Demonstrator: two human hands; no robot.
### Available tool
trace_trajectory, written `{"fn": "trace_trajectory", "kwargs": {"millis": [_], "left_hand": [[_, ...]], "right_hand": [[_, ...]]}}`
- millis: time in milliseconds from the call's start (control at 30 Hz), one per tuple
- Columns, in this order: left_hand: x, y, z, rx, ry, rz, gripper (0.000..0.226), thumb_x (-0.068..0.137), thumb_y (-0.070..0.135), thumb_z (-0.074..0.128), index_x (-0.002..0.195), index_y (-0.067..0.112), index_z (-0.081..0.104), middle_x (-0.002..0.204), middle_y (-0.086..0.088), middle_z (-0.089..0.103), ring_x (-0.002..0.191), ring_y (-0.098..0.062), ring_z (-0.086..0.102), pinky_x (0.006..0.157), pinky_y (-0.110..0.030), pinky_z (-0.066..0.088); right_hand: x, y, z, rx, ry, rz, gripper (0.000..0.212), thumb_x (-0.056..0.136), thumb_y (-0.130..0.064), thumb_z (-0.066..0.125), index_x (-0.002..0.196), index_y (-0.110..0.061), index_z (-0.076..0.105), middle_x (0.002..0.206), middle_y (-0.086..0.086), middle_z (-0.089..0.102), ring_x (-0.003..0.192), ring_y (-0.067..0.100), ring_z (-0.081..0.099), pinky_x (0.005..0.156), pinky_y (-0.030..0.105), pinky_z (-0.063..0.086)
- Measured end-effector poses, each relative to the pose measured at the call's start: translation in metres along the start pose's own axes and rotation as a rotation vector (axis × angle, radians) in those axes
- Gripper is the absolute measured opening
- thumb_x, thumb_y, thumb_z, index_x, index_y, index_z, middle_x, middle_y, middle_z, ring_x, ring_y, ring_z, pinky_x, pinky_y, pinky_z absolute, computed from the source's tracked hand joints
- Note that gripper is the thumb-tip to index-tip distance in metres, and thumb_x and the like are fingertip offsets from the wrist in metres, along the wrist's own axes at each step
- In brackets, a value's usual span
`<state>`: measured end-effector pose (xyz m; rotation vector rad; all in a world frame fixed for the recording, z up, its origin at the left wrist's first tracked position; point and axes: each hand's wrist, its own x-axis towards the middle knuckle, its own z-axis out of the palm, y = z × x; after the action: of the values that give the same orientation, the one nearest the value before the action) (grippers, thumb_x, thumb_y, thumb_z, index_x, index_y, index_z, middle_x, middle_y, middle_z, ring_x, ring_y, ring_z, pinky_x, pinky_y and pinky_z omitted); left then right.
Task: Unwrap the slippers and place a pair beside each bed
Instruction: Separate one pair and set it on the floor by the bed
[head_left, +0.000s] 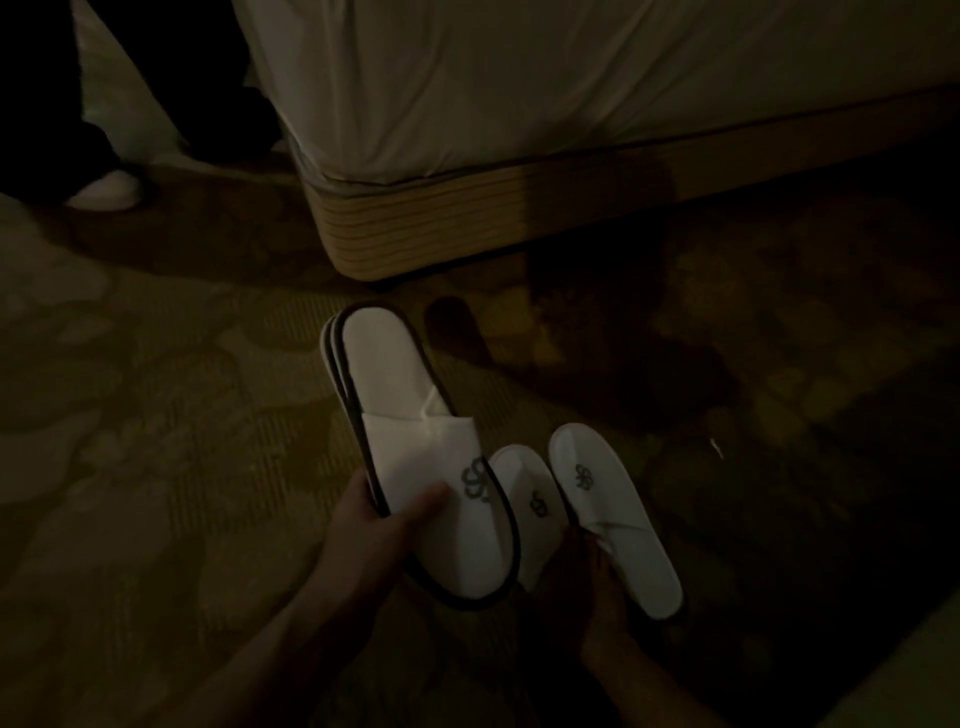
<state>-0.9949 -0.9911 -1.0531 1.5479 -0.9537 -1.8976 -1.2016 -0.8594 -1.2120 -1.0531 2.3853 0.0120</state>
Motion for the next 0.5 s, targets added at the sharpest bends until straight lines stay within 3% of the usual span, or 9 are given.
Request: {"fn": "trace_trajectory", "kwargs": {"millis": [100, 200, 233, 267, 333, 400, 433, 500], "left_hand": [[-0.001, -0.003, 0.001, 0.014, 0.001, 0.010, 0.056, 0.075, 0.017, 0.082, 0.126, 0.021, 0.060, 0.114, -0.004, 0.074, 0.098, -0.024, 0.073, 0.080, -0.042, 0.061], [0.002, -0.001, -0.002, 0.014, -0.012, 0.019, 0.062, 0.070, 0.022, 0.083, 0.128, 0.021, 0.060, 0.115, -0.004, 0.074, 0.100, -0.026, 0.072, 0.085, -0.048, 0.060], [0.003, 0.002, -0.004, 0.014, -0.018, 0.024, 0.067, 0.066, 0.027, 0.083, 0.129, 0.023, 0.060, 0.116, -0.004, 0.074, 0.101, -0.027, 0.072, 0.088, -0.051, 0.058], [0.005, 0.005, -0.005, 0.014, -0.017, 0.034, 0.072, 0.062, 0.031, 0.082, 0.130, 0.024, 0.059, 0.118, -0.003, 0.073, 0.102, -0.027, 0.071, 0.089, -0.052, 0.057], [0.006, 0.013, -0.008, -0.008, -0.012, 0.062, 0.076, 0.060, 0.033, 0.080, 0.132, 0.026, 0.058, 0.119, -0.002, 0.072, 0.104, -0.026, 0.070, 0.091, -0.053, 0.056], [0.007, 0.017, -0.009, -0.035, -0.007, 0.074, 0.075, 0.063, 0.031, 0.078, 0.134, 0.025, 0.056, 0.119, 0.000, 0.072, 0.105, -0.025, 0.069, 0.089, -0.050, 0.057], [0.007, 0.018, -0.011, -0.042, -0.010, 0.077, 0.072, 0.065, 0.029, 0.077, 0.134, 0.025, 0.056, 0.118, 0.000, 0.071, 0.105, -0.024, 0.069, 0.087, -0.048, 0.057], [0.009, 0.016, -0.015, -0.046, -0.013, 0.074, 0.063, 0.072, 0.024, 0.077, 0.132, 0.024, 0.057, 0.115, 0.001, 0.072, 0.102, -0.023, 0.070, 0.082, -0.043, 0.058]], "right_hand": [[-0.004, 0.006, -0.005, 0.055, 0.014, -0.019, 0.093, 0.079, -0.079, 0.051, 0.153, -0.024, 0.039, 0.149, -0.003, 0.051, 0.135, 0.019, 0.050, 0.112, 0.040, 0.042], [-0.006, 0.019, -0.012, -0.083, -0.025, -0.058, 0.082, 0.099, -0.048, 0.052, 0.161, -0.018, 0.008, 0.165, 0.006, 0.029, 0.148, 0.022, 0.034, 0.121, 0.034, 0.027], [-0.007, 0.022, -0.015, -0.117, -0.054, -0.060, 0.088, 0.099, -0.048, 0.053, 0.159, -0.019, -0.004, 0.168, 0.007, 0.021, 0.151, 0.022, 0.028, 0.122, 0.033, 0.023], [-0.008, 0.024, -0.016, -0.148, -0.092, -0.082, 0.093, 0.095, -0.055, 0.052, 0.160, -0.019, -0.004, 0.169, 0.006, 0.017, 0.152, 0.022, 0.025, 0.122, 0.033, 0.020], [-0.012, 0.019, -0.017, -0.108, -0.132, -0.109, 0.107, 0.080, -0.077, 0.032, 0.162, -0.017, 0.001, 0.168, 0.005, 0.017, 0.153, 0.023, 0.021, 0.123, 0.033, 0.014], [-0.016, 0.014, -0.022, -0.091, -0.117, -0.120, 0.121, 0.061, -0.084, 0.014, 0.162, -0.018, 0.003, 0.167, 0.004, 0.019, 0.153, 0.023, 0.021, 0.123, 0.034, 0.015], [-0.014, 0.014, -0.023, -0.120, -0.121, -0.124, 0.122, 0.062, -0.083, 0.018, 0.163, -0.018, 0.002, 0.166, 0.005, 0.019, 0.153, 0.024, 0.021, 0.122, 0.035, 0.017], [-0.012, 0.018, -0.023, -0.226, -0.149, -0.129, 0.108, 0.081, -0.068, 0.045, 0.162, -0.016, -0.005, 0.168, 0.008, 0.014, 0.152, 0.028, 0.021, 0.120, 0.037, 0.021]]}}
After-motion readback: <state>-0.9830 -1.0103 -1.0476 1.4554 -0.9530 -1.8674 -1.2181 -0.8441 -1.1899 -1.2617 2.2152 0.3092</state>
